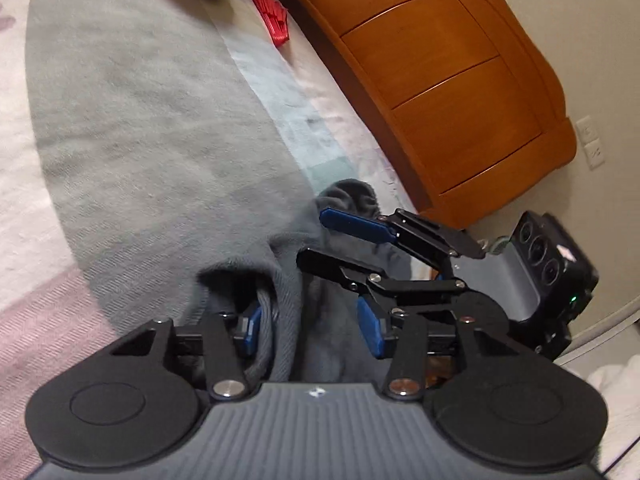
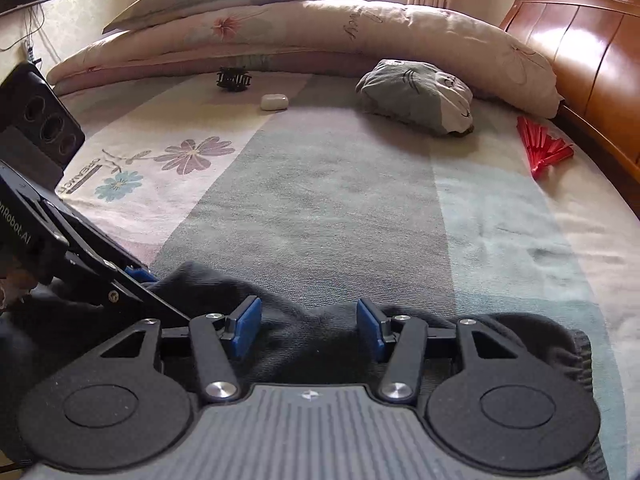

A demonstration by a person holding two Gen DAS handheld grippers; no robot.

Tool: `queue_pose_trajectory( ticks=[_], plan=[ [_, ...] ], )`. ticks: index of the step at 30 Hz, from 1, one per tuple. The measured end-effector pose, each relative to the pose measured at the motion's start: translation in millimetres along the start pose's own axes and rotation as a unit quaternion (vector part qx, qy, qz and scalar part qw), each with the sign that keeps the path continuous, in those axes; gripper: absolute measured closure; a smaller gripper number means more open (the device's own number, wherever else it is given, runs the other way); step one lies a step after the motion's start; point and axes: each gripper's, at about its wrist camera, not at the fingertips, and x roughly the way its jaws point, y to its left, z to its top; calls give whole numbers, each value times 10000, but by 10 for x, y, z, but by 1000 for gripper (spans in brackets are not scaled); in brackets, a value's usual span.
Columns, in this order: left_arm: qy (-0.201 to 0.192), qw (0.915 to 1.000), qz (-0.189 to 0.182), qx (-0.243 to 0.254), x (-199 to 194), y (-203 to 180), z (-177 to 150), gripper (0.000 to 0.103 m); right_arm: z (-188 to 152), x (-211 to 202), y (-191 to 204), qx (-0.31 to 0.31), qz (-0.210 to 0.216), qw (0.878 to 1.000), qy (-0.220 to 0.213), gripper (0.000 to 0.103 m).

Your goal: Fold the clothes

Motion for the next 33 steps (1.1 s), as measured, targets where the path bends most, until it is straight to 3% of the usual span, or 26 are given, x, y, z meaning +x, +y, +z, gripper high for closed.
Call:
queue_pose_trajectory(
  ticks=[2, 5, 9, 14, 20, 23, 24, 26, 29, 33],
  plan=[
    [-134, 9996, -222, -85, -23, 58, 17, 48, 6, -113, -124, 187, -37, 9997, -123, 40],
    [-353, 9981, 194, -467, -38, 203, 69, 49, -28, -266, -285, 348, -120, 9991, -210, 40],
    [-595, 9954, 214, -725, -47, 272, 169, 49, -216, -425, -400, 379, -311, 9987, -120, 40],
    [-319, 9954, 678, -599, 45, 194, 294, 48, -435, -555, -499, 489, -457, 9978, -1, 40],
    [-293, 9947, 925, -337, -77, 3, 232, 46, -521, -636, -536, 712, -379, 9967, -49, 40],
    [-215, 9920, 1228, -185, -35, -26, 224, 51, -564, -677, -554, 823, -340, 9960, -74, 40],
    [-237, 9898, 1402, -134, -18, -23, 230, 70, -579, -690, -561, 860, -327, 9957, -82, 40],
    [-281, 9842, 1748, -30, 17, -15, 240, 92, -607, -718, -573, 934, -301, 9951, -98, 40],
    [-300, 9836, 1780, -32, -40, -31, 254, 92, -641, -743, -575, 996, -264, 9946, -105, 40],
    [-366, 9795, 1956, 322, -312, -268, 149, 85, -675, -760, -559, 1027, -217, 9944, -96, 38]
  ],
)
